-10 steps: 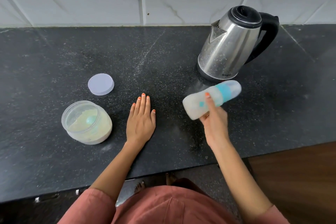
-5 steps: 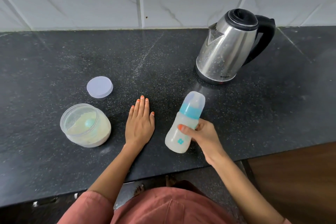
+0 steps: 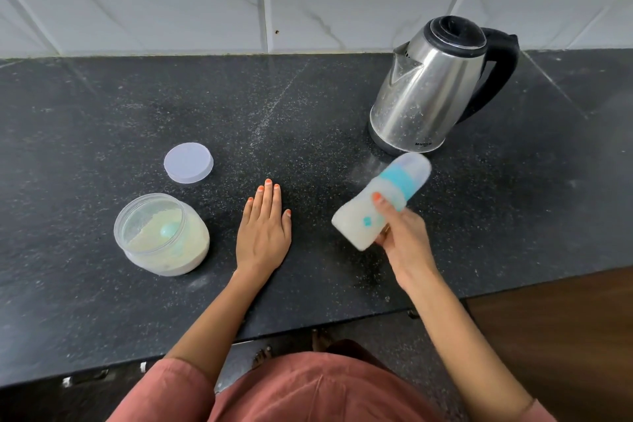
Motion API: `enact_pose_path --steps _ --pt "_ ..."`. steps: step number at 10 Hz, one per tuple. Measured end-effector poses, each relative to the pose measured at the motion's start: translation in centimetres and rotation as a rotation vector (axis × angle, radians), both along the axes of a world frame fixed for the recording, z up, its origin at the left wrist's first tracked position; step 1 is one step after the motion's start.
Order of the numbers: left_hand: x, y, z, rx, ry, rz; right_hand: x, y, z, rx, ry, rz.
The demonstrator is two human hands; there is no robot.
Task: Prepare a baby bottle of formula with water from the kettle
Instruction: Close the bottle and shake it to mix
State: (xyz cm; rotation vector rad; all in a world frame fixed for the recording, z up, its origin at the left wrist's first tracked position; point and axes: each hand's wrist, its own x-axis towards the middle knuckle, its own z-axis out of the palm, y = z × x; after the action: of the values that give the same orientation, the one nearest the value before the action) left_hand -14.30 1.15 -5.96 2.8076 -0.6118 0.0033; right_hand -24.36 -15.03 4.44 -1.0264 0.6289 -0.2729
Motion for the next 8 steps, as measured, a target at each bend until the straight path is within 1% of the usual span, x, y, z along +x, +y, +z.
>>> enact_pose_path --steps 1,2,3,4,5,6,7,8 --pt "0.0 0.0 -0.1 0.003 0.003 -0.002 0.5 0.6 -0.1 0.042 -0.043 -0.101" --pt "0.1 0.0 0.0 -0.002 0.002 -0.004 -0.8 2.2 -0.5 -0.217 0.079 0.266" --pt "0.0 0.0 0.0 0.003 0.0 -0.001 -0.7 1.7 -0.3 -0.2 0.052 0.291" --pt "0.0 0.0 -0.1 0.003 -0.004 -0.005 0.9 0.5 0.1 0.052 -0.043 -0.015" --pt "0.0 0.0 0.0 0.005 -0.004 -0.004 0.8 1.0 -0.3 -0.012 -0.013 0.037" --pt "0.0 0.0 0.0 0.011 -0.006 -0.004 -0.8 2.2 -0.7 -0.237 0.093 0.38" --pt "0.0 0.0 0.0 0.005 -0.005 -0.003 -0.4 1.3 -0.2 -0.147 0.043 0.27" --pt "0.0 0.0 0.0 0.009 -0.011 -0.006 1.2 0.2 0.2 0.096 -0.047 -0.074"
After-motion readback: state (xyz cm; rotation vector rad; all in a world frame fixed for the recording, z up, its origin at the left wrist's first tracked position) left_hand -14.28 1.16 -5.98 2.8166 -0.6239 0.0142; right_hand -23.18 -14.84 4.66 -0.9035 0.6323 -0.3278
